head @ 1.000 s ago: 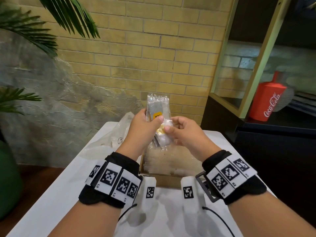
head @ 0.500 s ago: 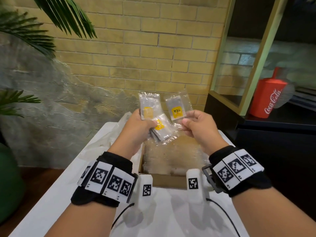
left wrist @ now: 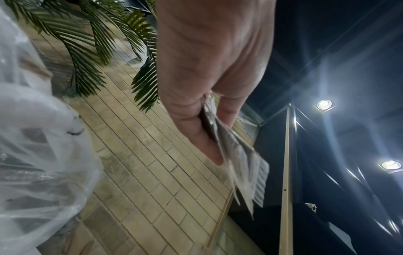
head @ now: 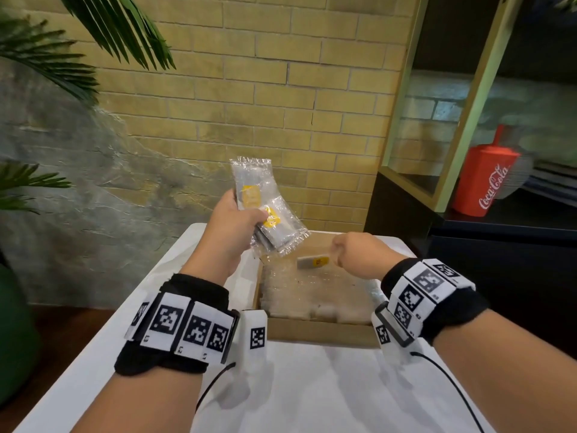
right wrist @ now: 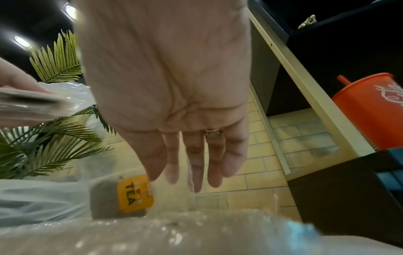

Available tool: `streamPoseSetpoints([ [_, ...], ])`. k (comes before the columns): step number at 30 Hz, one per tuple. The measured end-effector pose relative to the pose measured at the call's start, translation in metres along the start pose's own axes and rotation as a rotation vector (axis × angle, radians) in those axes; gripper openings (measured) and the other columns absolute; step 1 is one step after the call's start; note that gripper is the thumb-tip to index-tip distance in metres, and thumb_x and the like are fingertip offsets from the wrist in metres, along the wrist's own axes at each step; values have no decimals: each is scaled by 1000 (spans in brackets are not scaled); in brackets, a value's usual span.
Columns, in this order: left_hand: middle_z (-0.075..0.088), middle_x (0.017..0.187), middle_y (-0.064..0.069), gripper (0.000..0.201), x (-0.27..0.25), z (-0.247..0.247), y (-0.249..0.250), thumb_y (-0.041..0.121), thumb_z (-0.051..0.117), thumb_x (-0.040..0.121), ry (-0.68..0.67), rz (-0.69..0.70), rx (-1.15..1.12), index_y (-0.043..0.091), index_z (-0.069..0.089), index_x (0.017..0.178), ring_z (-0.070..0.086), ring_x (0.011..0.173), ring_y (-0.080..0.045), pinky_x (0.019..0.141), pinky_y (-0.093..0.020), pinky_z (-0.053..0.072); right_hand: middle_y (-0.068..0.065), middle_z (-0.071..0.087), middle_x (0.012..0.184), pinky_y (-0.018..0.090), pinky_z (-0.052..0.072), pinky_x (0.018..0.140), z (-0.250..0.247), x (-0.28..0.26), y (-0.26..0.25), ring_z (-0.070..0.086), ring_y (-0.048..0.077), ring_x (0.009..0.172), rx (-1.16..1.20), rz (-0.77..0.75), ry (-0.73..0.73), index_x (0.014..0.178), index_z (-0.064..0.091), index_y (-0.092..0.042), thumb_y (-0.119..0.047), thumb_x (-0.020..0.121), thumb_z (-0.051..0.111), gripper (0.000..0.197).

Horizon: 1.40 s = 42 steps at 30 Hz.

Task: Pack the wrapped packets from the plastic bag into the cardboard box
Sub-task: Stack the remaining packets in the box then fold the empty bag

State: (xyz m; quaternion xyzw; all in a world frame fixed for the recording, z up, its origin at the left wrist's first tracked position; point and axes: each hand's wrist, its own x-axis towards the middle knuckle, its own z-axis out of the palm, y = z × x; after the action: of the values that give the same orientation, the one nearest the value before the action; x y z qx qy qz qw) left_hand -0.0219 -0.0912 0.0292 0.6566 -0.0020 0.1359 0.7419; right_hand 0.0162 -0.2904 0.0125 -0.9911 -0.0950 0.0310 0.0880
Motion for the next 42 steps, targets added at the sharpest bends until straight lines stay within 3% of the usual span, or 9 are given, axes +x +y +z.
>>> streamPoseSetpoints([
  [4,64,97,-6,30,-3,0,1,-4,55,84,-8,-9,35,25,54,92,62,93,-31,94,-58,46,4,61,89,32,46,76,1,-4,-5,59,25,91,34,-43,132,94,66,-15,-13,92,45,21],
  [8,64,99,-7,30,-3,0,2,-3,55,84,-4,-12,26,24,54,96,62,94,-30,93,-58,47,6,65,89,32,48,73,-4,-4,-10,60,25,86,-24,-34,207,92,66,-15,-12,91,44,22],
  [15,63,102,-9,30,-7,3,3,-6,54,85,-27,-30,25,23,53,95,62,101,-33,93,-58,47,10,66,107,33,47,84,-6,1,-2,60,27,99,-137,-7,-6,100,67,-12,-8,90,44,25],
  [20,63,102,-9,29,-8,4,4,-4,55,85,-30,-30,34,24,53,93,61,95,-30,95,-56,47,11,39,138,39,40,101,3,-3,1,38,33,127,-106,-10,8,139,38,-24,-12,92,47,48],
  [22,63,103,-9,29,-8,4,4,-4,55,85,-29,-29,33,23,53,93,61,95,-29,95,-55,47,7,21,150,48,29,110,3,-10,-2,18,35,138,-111,-56,11,144,28,-28,-19,92,48,56],
  [25,63,104,-8,30,-7,4,4,-5,55,85,-35,-29,32,24,53,94,62,96,-28,95,-54,47,0,0,158,54,8,116,3,-19,-8,-5,33,145,-281,-148,-134,148,19,-26,-42,96,40,58],
  [30,64,102,-8,31,-9,6,4,-4,55,85,-45,-18,43,26,54,93,62,97,-30,94,-57,47,2,-12,158,48,2,118,16,-32,-5,-10,26,145,-236,-87,-386,150,-6,-22,-62,92,25,77],
  [37,64,99,-7,31,-10,6,4,-5,54,86,-63,-2,43,26,54,93,61,92,-29,93,-57,45,5,-15,157,46,-3,117,22,-43,-4,-12,27,145,-156,-34,-350,149,-8,-21,-70,86,19,85],
  [42,63,99,-6,31,-9,5,3,-5,53,86,-69,2,35,25,53,94,61,93,-27,93,-54,47,2,-21,156,51,-7,116,31,-50,-5,-17,27,144,-134,-74,-368,148,-13,-26,-76,80,24,92],
])
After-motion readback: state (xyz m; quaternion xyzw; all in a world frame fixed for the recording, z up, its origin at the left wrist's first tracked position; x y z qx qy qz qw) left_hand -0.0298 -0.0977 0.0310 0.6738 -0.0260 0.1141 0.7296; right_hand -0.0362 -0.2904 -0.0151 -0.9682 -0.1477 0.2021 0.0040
